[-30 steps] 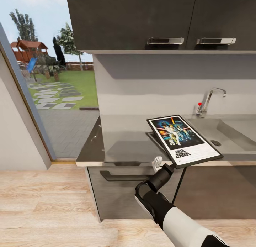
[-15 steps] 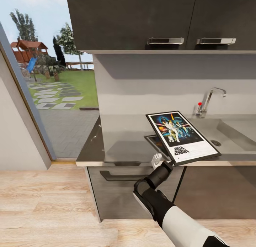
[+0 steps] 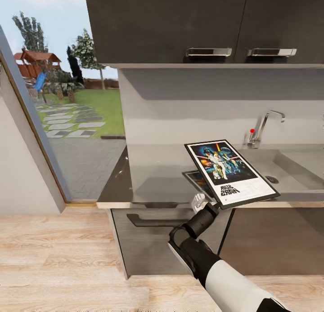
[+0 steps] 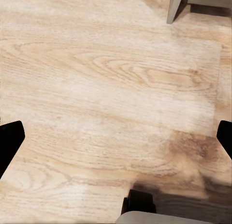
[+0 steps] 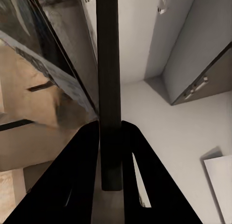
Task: Pick up the poster from the kitchen countertop and hang it on one of the wall nails in the kitchen.
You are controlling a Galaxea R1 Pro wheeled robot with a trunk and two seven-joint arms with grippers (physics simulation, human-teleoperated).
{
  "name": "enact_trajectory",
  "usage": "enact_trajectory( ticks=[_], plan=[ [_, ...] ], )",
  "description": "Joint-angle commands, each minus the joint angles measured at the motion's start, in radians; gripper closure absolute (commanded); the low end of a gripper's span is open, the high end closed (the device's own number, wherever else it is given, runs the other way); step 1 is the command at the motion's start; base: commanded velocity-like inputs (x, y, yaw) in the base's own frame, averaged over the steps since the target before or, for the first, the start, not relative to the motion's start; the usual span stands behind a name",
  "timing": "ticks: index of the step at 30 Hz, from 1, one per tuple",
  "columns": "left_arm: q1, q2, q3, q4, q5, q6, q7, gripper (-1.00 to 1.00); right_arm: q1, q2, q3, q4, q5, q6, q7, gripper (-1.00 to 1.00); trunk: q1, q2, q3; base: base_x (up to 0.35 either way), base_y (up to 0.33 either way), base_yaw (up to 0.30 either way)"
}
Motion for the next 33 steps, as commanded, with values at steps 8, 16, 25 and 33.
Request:
enact_trajectory(
  ticks=[8, 16, 25, 33],
  plan=[
    [0.0, 0.0, 0.001, -0.001, 0.002, -0.001, -0.001, -1.0, -0.001, 0.0, 0.003, 0.0, -0.008, 0.007, -0.004, 1.0, 0.0, -0.001, -0.001, -0.183, 0.0, 0.0],
    [0.0, 0.0, 0.001, -0.001, 0.002, -0.002, -0.001, -1.0, -0.001, 0.0, 0.003, 0.0, -0.008, 0.007, -0.004, 1.0, 0.0, -0.001, -0.001, -0.018, 0.0, 0.0],
    [0.0, 0.0, 0.001, -0.001, 0.002, -0.001, -0.001, -1.0, -0.001, 0.0, 0.003, 0.001, -0.008, 0.007, -0.004, 1.0, -0.019, 0.034, 0.015, -0.002, 0.0, 0.0],
    [0.0, 0.0, 0.001, -0.001, 0.002, 0.0, -0.001, -1.0, -0.001, 0.0, 0.003, 0.001, -0.008, 0.007, -0.003, 1.0, -0.05, 0.09, 0.04, 0.0, 0.0, 0.0]
  ],
)
